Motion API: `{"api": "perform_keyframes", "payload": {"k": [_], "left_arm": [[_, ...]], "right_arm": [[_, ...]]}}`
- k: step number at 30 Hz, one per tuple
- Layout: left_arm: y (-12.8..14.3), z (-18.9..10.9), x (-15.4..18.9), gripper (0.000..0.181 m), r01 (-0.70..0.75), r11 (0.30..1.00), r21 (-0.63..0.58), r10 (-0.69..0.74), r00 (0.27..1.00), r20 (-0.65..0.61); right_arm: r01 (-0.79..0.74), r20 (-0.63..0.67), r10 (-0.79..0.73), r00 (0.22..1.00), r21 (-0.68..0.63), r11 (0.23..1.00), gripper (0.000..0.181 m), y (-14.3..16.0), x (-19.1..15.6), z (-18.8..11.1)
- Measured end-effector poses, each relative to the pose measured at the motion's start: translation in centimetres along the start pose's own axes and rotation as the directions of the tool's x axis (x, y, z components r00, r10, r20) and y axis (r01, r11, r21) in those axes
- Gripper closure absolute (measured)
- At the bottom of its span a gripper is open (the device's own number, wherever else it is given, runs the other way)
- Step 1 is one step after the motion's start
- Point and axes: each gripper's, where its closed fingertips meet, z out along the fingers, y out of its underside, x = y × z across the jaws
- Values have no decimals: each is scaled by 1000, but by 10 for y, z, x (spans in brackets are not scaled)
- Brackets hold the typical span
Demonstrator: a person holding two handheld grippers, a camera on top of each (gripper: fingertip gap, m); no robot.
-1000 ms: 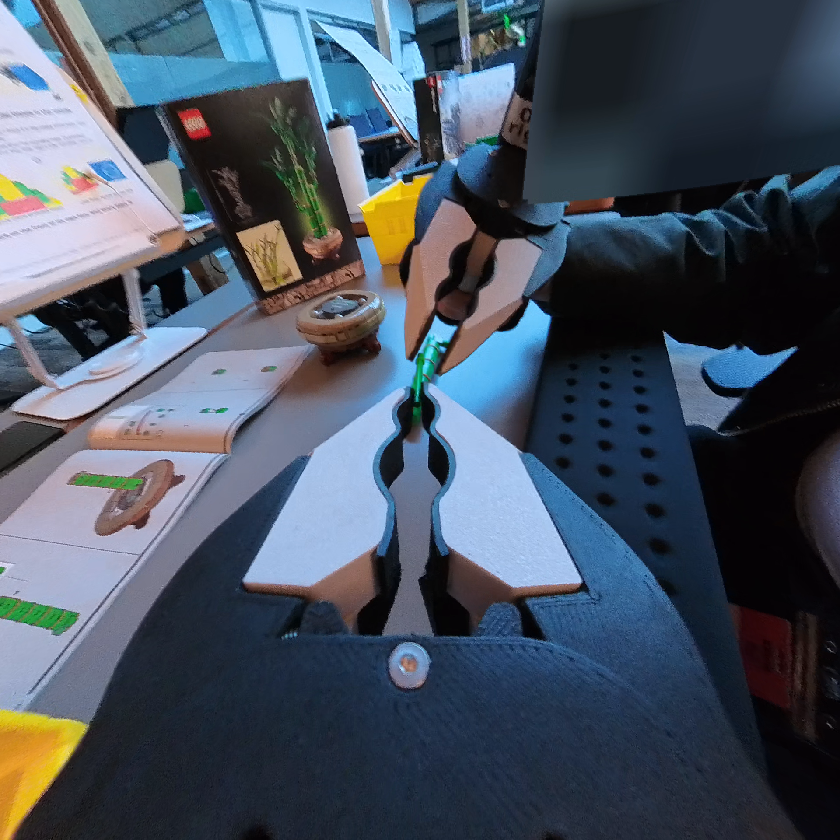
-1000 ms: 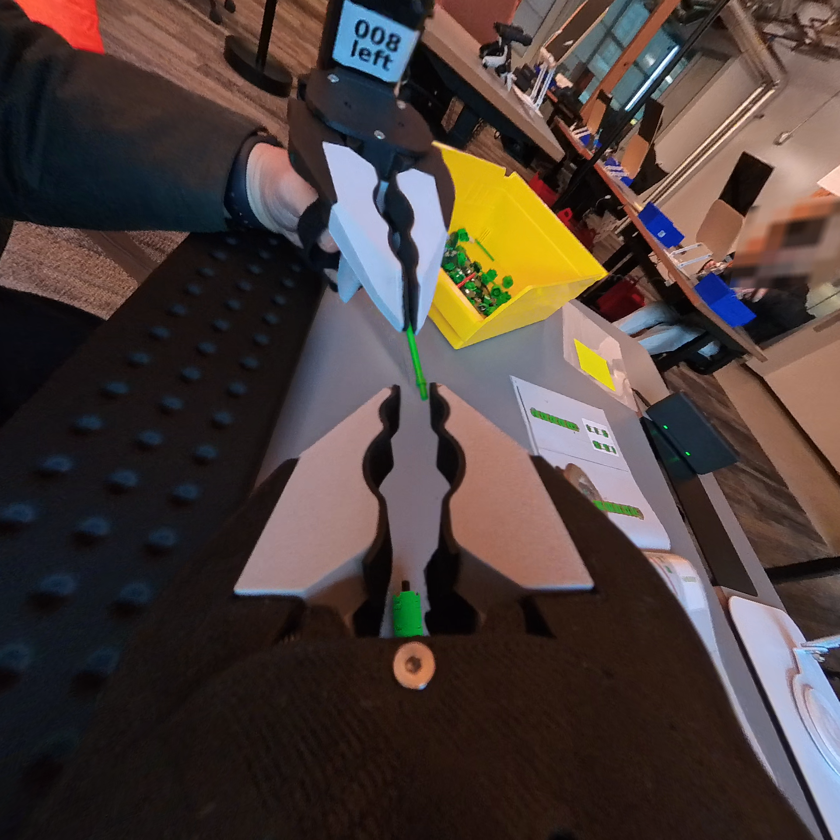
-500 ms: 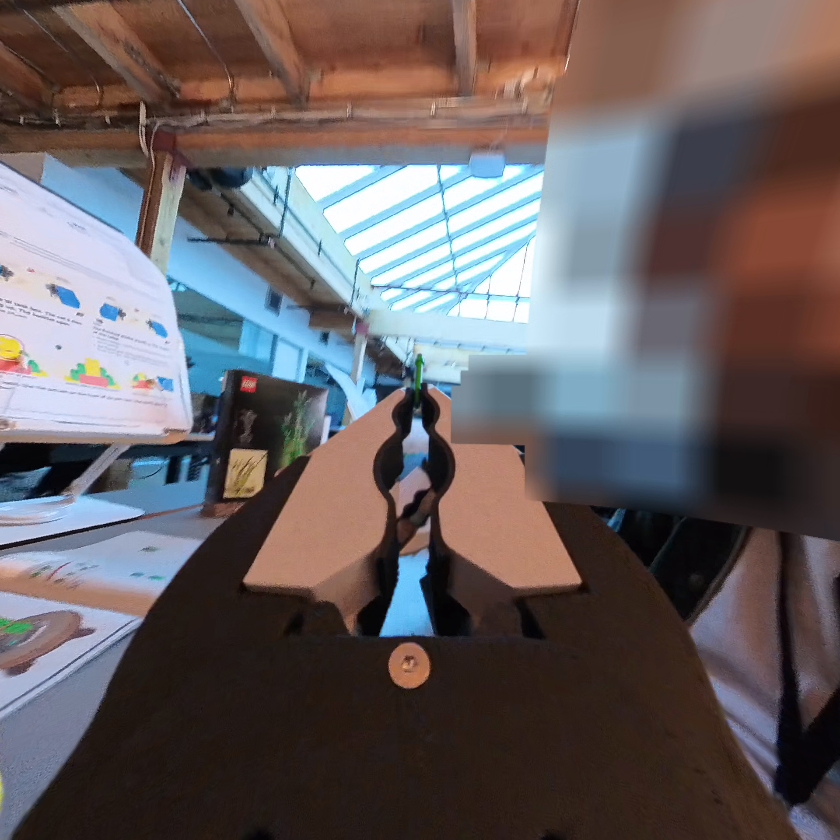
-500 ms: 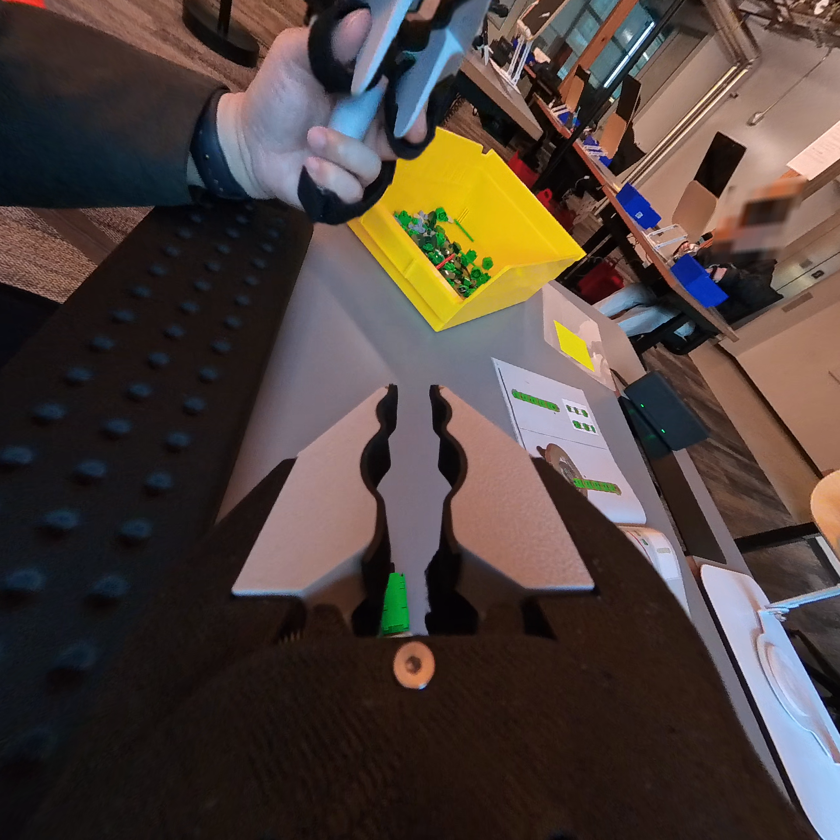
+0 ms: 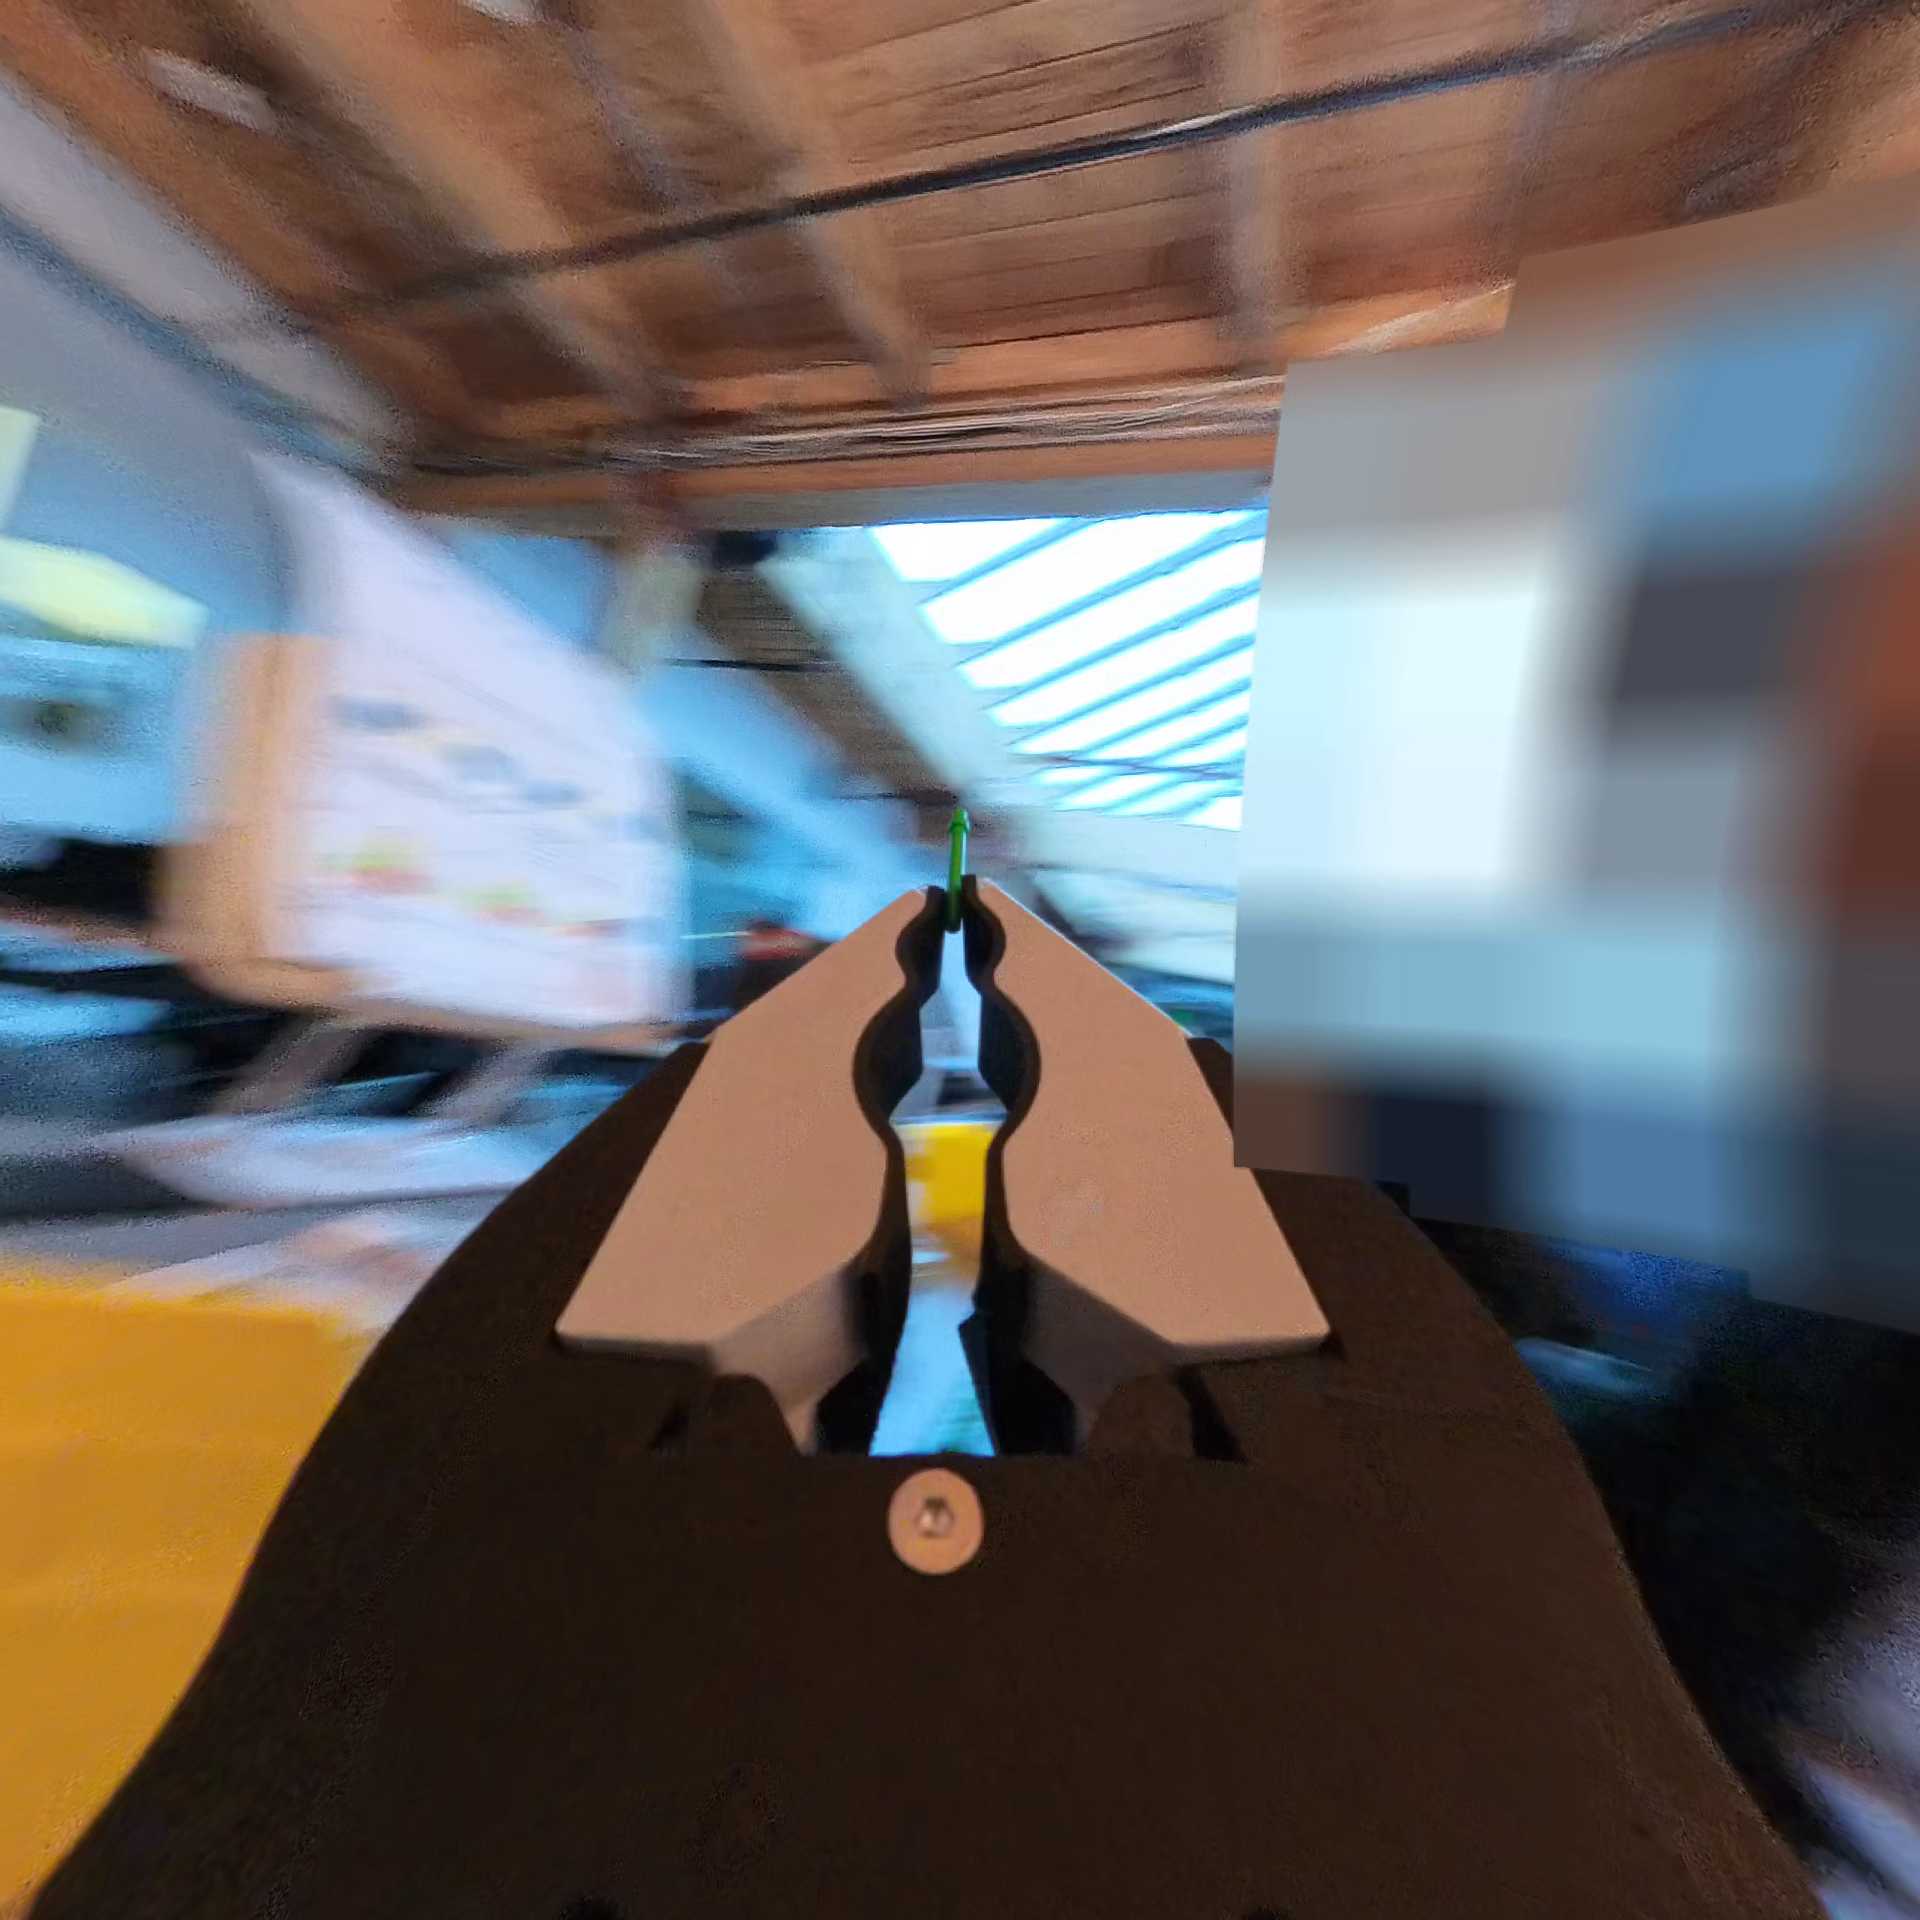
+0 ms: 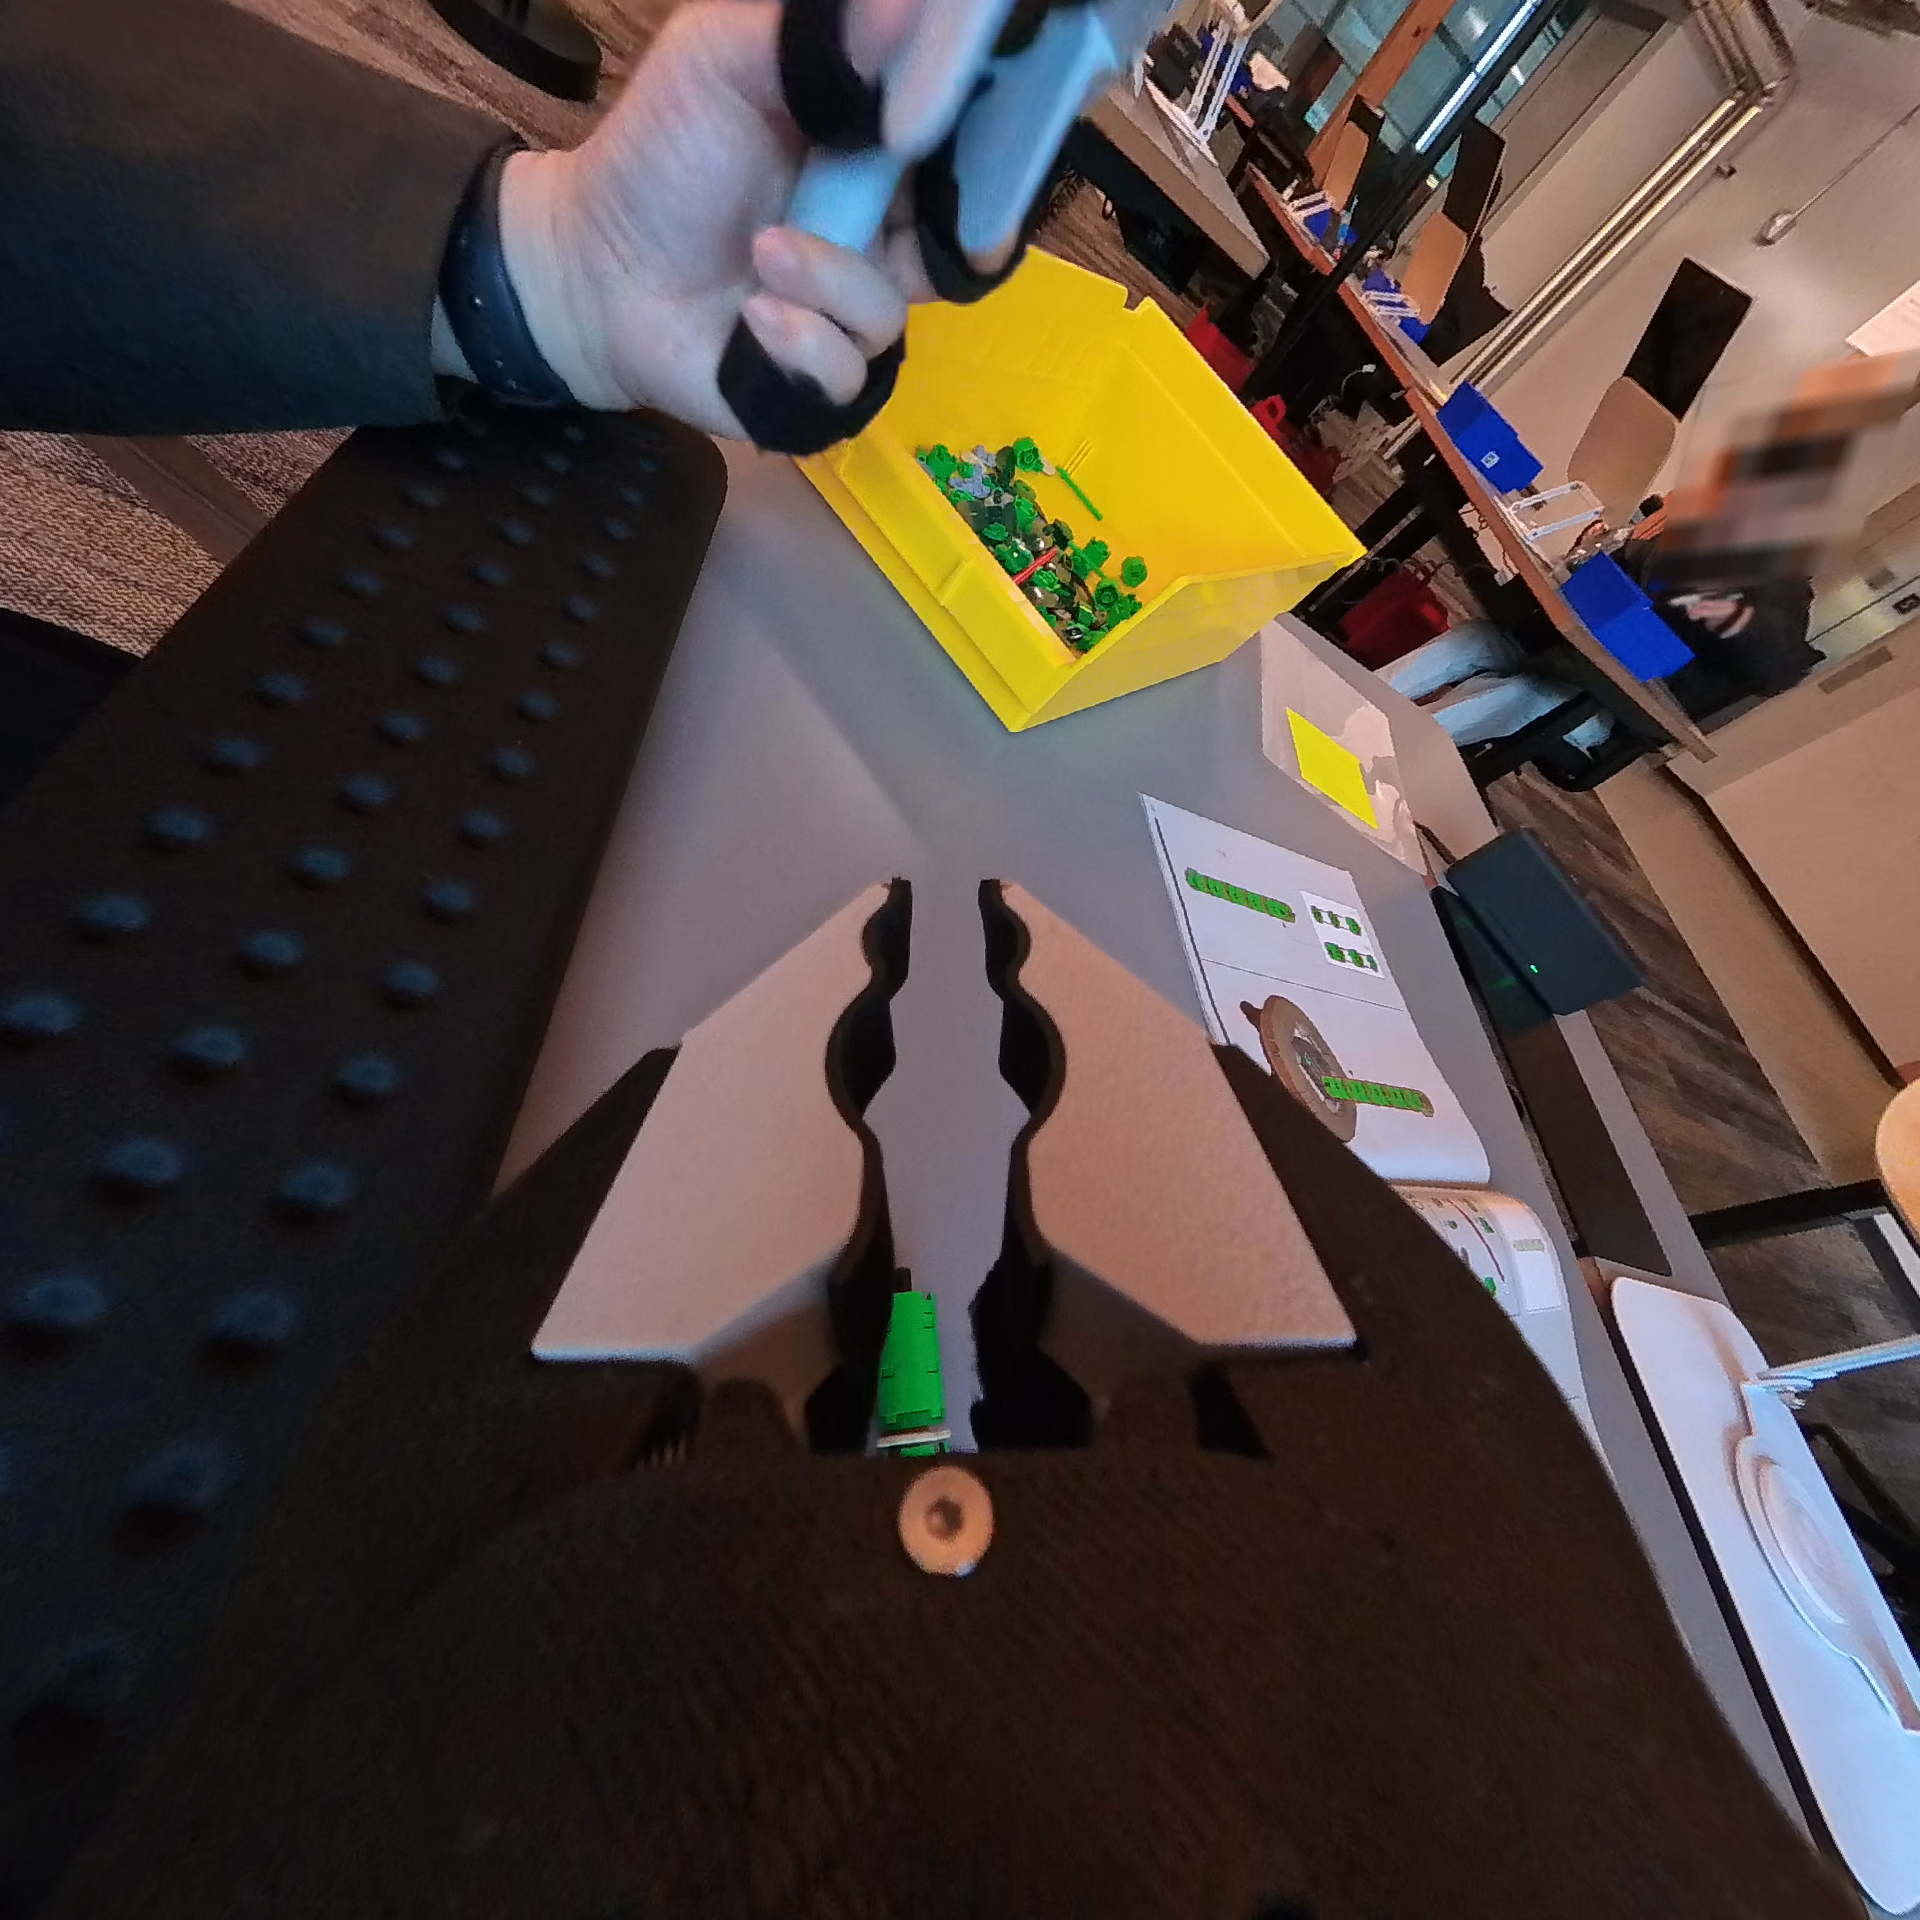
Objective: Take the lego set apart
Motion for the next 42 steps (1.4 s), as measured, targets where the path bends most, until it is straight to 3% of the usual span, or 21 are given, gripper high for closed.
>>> {"api": "perform_keyframes", "payload": {"k": [1, 2, 3, 4, 5, 11, 13, 15, 17, 18, 21, 23, 26, 30, 33, 36, 40, 42], "left_arm": [[0, -9, -32, 181, -127, 991, -34, 131, 959, 252], [-5, -30, -66, 181, -241, 964, -110, 262, 818, 511], [-14, -58, -92, 181, -306, 928, -215, 364, 613, 701], [-21, -78, -103, 181, -328, 895, -301, 429, 449, 784], [-26, -88, -107, 181, -334, 878, -342, 456, 366, 812], [-20, -127, -137, 177, -173, 852, -494, 512, 81, 855], [-5, -143, -153, 142, -41, 837, -546, 547, 11, 837], [4, -143, -158, 129, 20, 840, -542, 541, 38, 840], [-11, -136, -150, 131, -78, 857, -510, 514, 51, 856], [-22, -127, -141, 133, -166, 864, -476, 494, 89, 865], [-55, -93, -96, 136, -469, 838, -279, 444, 289, 848], [-59, -77, -77, 140, -546, 806, -226, 476, 371, 797], [-35, -45, -66, 139, -537, 805, -251, 550, 519, 654], [20, -10, -58, 141, -436, 822, -366, 564, 714, 416], [62, -1, -61, 144, -372, 773, -513, 567, 768, 297], [94, 0, -63, 141, -360, 675, -644, 606, 769, 205], [116, 4, -54, 142, -425, 580, -695, 660, 745, 95], [122, 4, -50, 144, -440, 554, -707, 666, 743, 60]], "right_arm": [[0, 2, 0, 1000, -3, 1000, 169, 1, 0, 0], [-1, 3, 1, 1000, -7, 1000, 168, 1, 0, 1], [1, 5, -1, 1000, -13, 1000, 169, 3, -1, 1], [3, 8, -3, 1000, -18, 1000, 168, 3, -1, 2], [6, 12, -6, 1000, -24, 1000, 169, 4, -2, 2], [16, 31, -14, 999, -49, 999, 169, 9, -6, 5], [17, 31, -16, 999, -51, 999, 170, 9, -6, 4], [20, 28, -19, 999, -51, 998, 170, 9, -6, 4], [26, 17, -25, 1000, -51, 998, 170, 8, -4, 3], [33, -4, -34, 999, -53, 998, 172, 8, 0, 1], [47, -176, -57, 983, -63, 997, 174, 6, 32, -14], [-5, -251, -8, 968, -51, 999, 175, 8, 52, -30], [-170, -172, 153, 973, -87, 982, 173, 29, 54, -44], [-291, -129, 265, 956, -290, 912, 167, 78, 47, -54], [-363, -144, 334, 932, -393, 845, 169, 108, 44, -61], [-442, -142, 424, 894, -423, 791, 166, 122, 40, -65], [-466, 22, 516, 856, -400, 789, 161, 108, 13, -54], [-413, 58, 487, 871, -448, 793, 160, 112, 3, -49]]}}
